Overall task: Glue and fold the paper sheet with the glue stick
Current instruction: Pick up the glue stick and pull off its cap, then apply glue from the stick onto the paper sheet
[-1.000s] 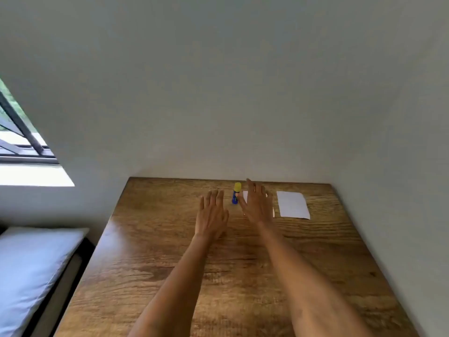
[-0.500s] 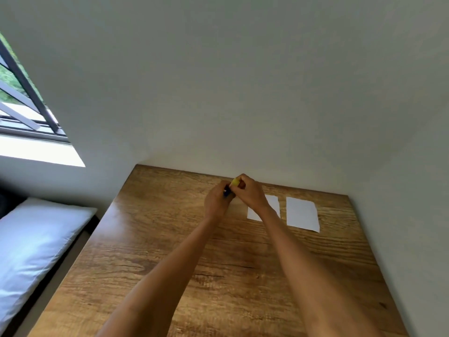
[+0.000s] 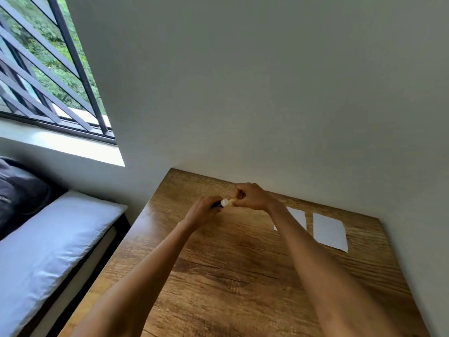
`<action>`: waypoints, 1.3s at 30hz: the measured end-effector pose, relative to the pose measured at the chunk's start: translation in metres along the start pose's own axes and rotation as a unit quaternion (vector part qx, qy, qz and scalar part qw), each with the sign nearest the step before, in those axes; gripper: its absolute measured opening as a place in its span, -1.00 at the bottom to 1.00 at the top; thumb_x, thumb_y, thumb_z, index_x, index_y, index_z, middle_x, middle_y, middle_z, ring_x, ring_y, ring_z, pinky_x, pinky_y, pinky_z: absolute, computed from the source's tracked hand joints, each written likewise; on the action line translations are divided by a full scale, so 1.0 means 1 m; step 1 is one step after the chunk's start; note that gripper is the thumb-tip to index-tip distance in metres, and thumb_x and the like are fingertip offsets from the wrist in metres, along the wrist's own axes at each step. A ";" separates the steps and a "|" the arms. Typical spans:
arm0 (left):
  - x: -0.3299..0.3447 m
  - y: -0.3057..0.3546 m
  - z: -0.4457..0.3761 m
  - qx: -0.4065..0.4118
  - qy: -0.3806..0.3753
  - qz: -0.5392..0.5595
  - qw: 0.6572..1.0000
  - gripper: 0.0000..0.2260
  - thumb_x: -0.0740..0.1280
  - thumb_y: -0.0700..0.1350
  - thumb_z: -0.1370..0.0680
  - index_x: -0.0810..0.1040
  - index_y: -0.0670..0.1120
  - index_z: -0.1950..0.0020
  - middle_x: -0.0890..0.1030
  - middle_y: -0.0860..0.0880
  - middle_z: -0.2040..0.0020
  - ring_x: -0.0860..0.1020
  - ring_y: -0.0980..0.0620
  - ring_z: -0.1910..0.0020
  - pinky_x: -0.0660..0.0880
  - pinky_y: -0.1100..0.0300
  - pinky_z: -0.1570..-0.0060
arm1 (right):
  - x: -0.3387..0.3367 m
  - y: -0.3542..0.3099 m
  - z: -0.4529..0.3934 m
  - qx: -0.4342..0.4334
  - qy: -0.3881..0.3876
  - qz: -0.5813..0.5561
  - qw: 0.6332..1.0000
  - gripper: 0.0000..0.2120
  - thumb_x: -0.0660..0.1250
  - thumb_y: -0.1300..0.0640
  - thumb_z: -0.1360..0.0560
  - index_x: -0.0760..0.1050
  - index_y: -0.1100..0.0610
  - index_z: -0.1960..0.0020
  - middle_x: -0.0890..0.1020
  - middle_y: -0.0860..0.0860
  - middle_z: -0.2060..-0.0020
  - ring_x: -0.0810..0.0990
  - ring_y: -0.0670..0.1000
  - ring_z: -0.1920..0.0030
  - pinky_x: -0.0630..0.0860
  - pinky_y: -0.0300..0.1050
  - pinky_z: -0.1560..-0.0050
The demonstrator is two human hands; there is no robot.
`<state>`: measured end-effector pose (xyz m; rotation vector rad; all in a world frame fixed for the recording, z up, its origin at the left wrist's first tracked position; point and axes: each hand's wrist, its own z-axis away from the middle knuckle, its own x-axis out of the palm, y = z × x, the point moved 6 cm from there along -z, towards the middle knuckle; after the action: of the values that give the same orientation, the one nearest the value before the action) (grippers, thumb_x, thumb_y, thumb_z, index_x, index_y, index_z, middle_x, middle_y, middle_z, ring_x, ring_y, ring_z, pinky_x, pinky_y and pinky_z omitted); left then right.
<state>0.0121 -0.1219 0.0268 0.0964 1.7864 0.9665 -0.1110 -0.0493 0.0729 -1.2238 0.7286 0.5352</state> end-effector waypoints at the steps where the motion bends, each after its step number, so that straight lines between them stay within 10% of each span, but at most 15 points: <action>1: -0.004 -0.007 0.002 -0.016 0.018 0.006 1.000 -0.78 0.34 -0.18 -0.51 0.56 -0.13 -0.14 0.65 -0.10 -0.02 0.60 -0.07 0.03 0.42 0.19 0.12 | -0.001 0.004 0.000 0.002 0.022 -0.010 1.000 -0.82 0.45 0.10 -0.38 0.48 0.14 0.14 0.57 0.03 0.22 0.52 0.02 0.19 0.38 -0.12 0.20; 7: -0.015 -0.020 0.007 -0.097 0.143 0.112 0.979 -0.82 0.36 -0.18 -0.50 0.54 -0.14 -0.08 0.64 -0.06 0.09 0.55 0.08 0.14 0.36 0.39 0.28 | 0.022 0.038 0.009 0.074 0.209 -0.135 0.966 -0.61 0.23 0.13 -0.57 0.34 0.13 -0.38 0.49 0.00 -0.14 0.50 0.01 -0.09 0.46 -0.11 -0.10; 16: -0.005 -0.015 0.008 -0.114 0.170 0.204 0.957 -0.86 0.38 -0.18 -0.48 0.52 -0.08 -0.02 0.61 0.01 0.11 0.59 0.10 0.12 0.43 0.39 0.24 | 0.070 0.051 0.009 0.112 0.273 -0.078 0.952 -0.86 0.28 0.10 -0.51 0.39 0.10 -0.04 0.56 0.05 0.03 0.55 0.04 0.03 0.43 -0.18 0.13; 25: -0.008 -0.011 0.018 -0.095 0.168 0.199 0.961 -0.80 0.39 -0.21 -0.48 0.51 -0.14 -0.08 0.62 -0.03 0.03 0.58 0.08 0.07 0.53 0.23 0.08 | 0.077 0.066 0.019 0.131 0.255 -0.083 0.954 -0.45 0.33 0.04 -0.50 0.24 0.06 -0.43 0.48 0.08 -0.30 0.43 0.09 -0.29 0.36 -0.04 -0.27; 30: -0.026 0.013 0.017 -0.081 0.191 0.243 0.948 -0.85 0.40 -0.22 -0.47 0.54 -0.14 -0.02 0.62 0.02 0.12 0.59 0.14 0.14 0.52 0.38 0.15 | 0.064 0.044 0.038 0.125 0.385 -0.197 0.893 -0.70 0.25 0.17 -0.54 0.43 0.16 -0.27 0.54 0.11 -0.20 0.50 0.09 -0.20 0.46 -0.02 -0.21; 34: -0.039 0.043 0.017 -0.063 0.207 0.284 0.934 -0.84 0.40 -0.22 -0.46 0.56 -0.11 -0.02 0.62 0.05 0.15 0.59 0.16 0.15 0.50 0.46 0.19 | 0.073 0.000 0.033 0.070 0.271 -0.432 0.858 -0.74 0.20 -0.04 -0.56 0.57 0.11 0.08 0.61 0.03 0.21 0.55 -0.02 0.19 0.47 -0.19 0.15; 39: -0.059 0.070 0.023 -0.025 0.213 0.312 0.926 -0.82 0.43 -0.15 -0.44 0.58 -0.05 -0.02 0.68 0.07 0.10 0.61 0.26 0.10 0.53 0.42 0.12 | 0.073 -0.035 0.039 -0.015 0.228 -0.641 0.733 -0.75 0.27 -0.03 -0.48 0.61 0.11 0.02 0.65 0.02 0.19 0.60 -0.08 0.18 0.56 -0.25 0.17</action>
<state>0.0319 -0.0905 0.1144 0.4773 2.1793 1.5779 -0.0290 -0.0222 0.0475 -1.5834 0.1115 -0.9458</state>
